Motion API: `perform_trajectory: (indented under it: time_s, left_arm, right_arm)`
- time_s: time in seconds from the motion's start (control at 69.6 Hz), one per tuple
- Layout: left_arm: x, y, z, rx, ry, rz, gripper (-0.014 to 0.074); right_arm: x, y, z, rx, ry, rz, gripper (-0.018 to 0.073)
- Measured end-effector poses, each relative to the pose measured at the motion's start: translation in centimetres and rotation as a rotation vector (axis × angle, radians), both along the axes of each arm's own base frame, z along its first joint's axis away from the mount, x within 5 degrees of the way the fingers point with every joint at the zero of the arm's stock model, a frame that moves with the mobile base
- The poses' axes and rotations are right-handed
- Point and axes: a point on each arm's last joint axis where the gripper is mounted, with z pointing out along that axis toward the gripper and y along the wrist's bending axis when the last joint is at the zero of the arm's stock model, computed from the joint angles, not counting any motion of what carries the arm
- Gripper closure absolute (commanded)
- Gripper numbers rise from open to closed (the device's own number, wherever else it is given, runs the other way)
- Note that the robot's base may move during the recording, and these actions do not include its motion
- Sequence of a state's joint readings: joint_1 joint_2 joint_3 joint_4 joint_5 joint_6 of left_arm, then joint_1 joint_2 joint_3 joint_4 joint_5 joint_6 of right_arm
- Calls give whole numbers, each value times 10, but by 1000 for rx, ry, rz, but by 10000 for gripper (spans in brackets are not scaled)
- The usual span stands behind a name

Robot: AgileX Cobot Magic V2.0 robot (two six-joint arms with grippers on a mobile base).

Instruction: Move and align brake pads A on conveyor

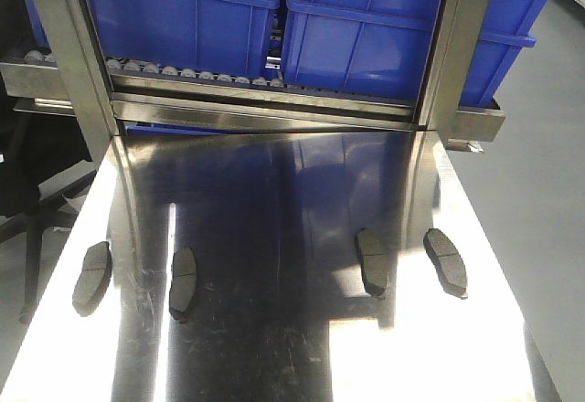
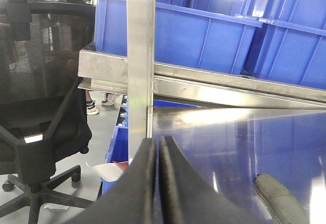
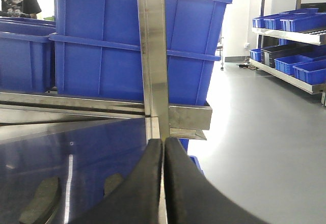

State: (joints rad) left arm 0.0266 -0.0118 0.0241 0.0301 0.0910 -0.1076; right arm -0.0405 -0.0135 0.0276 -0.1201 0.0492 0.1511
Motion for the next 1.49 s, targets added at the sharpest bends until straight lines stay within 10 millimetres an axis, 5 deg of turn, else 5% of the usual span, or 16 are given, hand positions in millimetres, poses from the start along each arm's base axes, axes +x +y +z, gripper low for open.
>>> perform_trajectory:
  time_s: [1.25,1.495]
  left_arm:
    - [0,0,3,1,-31,-1,603]
    - [-6,0,37,30,-129,1,603]
  right_arm:
    - [0,0,0,0,0,-1,568]
    - [0,0,0,0,0,-1,568]
